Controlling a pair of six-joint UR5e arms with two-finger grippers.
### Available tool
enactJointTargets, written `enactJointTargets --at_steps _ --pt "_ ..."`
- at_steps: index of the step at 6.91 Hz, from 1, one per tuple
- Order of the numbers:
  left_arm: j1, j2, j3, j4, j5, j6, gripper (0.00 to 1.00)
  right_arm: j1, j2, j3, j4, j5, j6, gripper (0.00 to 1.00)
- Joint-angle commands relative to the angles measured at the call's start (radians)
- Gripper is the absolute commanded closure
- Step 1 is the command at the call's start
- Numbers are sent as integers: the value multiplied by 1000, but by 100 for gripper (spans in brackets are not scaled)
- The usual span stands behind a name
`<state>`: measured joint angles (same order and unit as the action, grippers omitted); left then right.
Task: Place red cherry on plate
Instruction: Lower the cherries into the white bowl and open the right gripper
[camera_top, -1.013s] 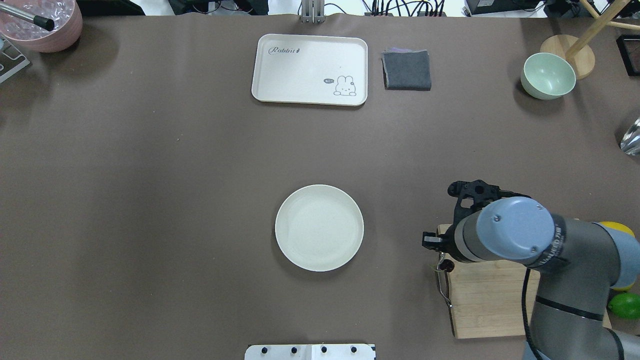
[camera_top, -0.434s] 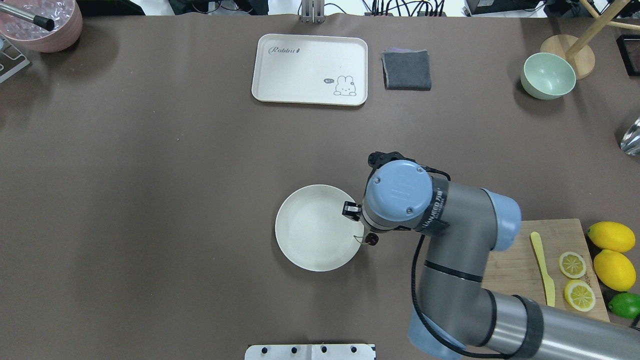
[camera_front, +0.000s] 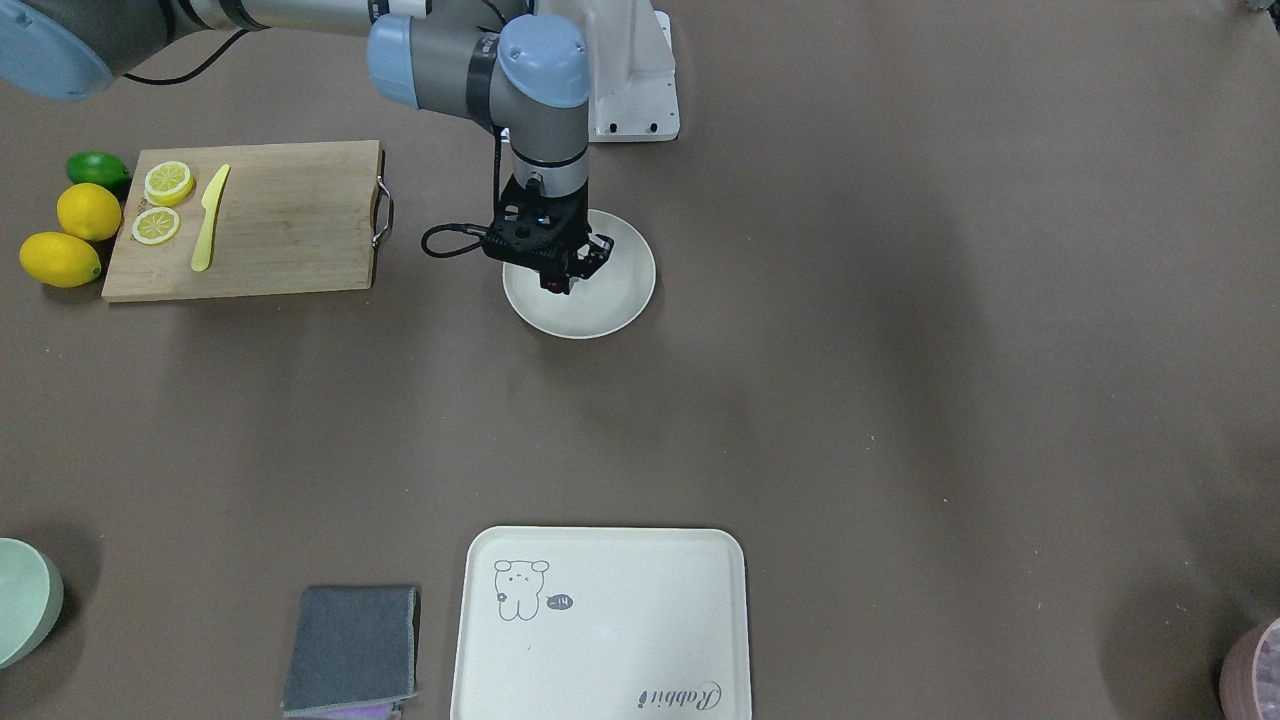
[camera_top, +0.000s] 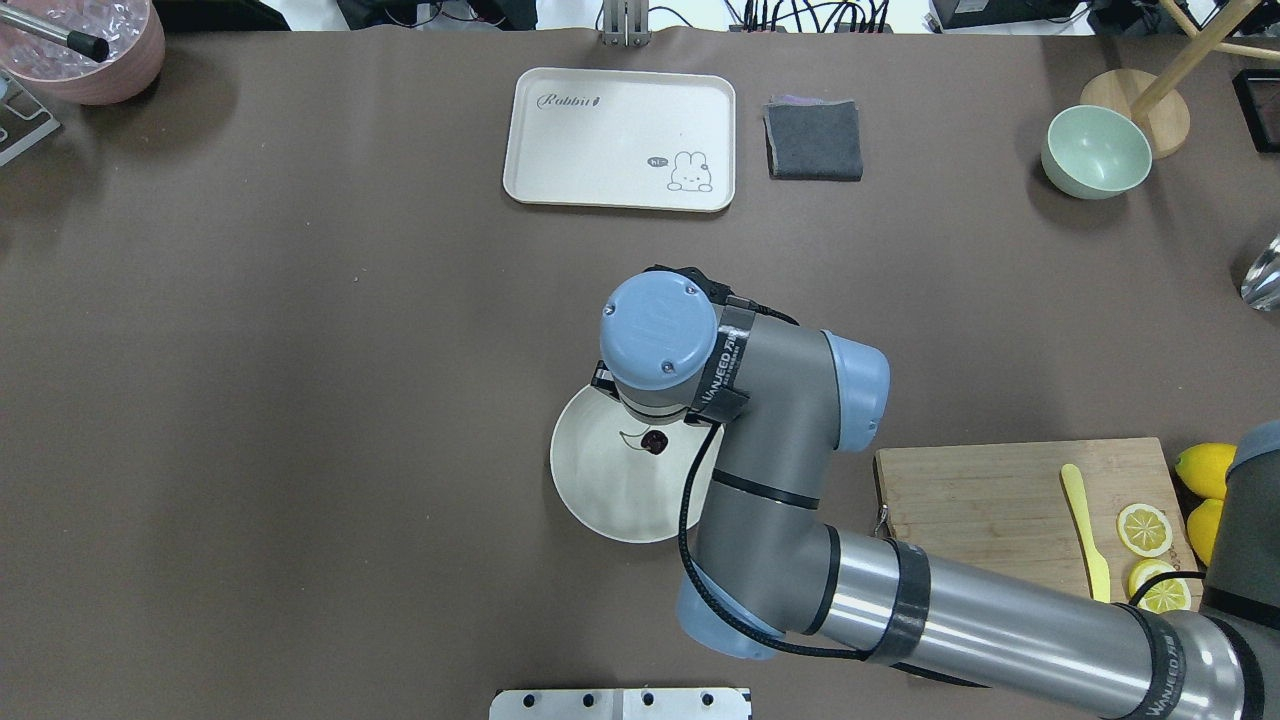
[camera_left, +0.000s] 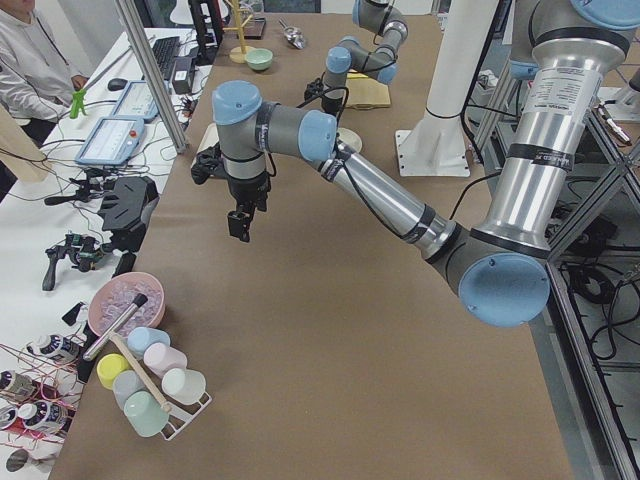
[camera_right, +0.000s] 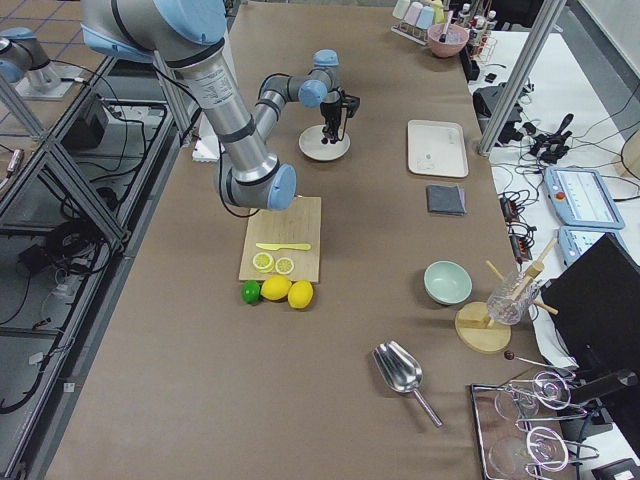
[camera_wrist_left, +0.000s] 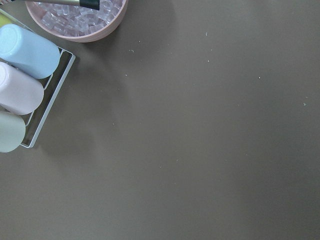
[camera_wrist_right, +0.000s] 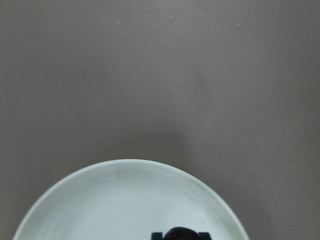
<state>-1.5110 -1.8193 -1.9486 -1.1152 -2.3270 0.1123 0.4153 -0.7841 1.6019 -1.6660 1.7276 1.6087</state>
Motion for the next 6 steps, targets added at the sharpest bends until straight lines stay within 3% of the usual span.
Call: enactJointTargets --at_steps 1,2,3,4,6 --pt "0 0 -1 -2 0 1 2 -33 23 -42 -1 1 14 95" --pt "0 0 0 0 0 1 2 -50 16 -42 0 0 14 78" --pt "0 0 0 0 0 0 2 -52 14 -42 2 -5 8 8" --pt "0 0 8 0 0 0 2 -50 16 -39 3 -20 11 0" --pt "2 23 78 -2 -2 0 2 -6 2 -7 2 -13 -19 0"
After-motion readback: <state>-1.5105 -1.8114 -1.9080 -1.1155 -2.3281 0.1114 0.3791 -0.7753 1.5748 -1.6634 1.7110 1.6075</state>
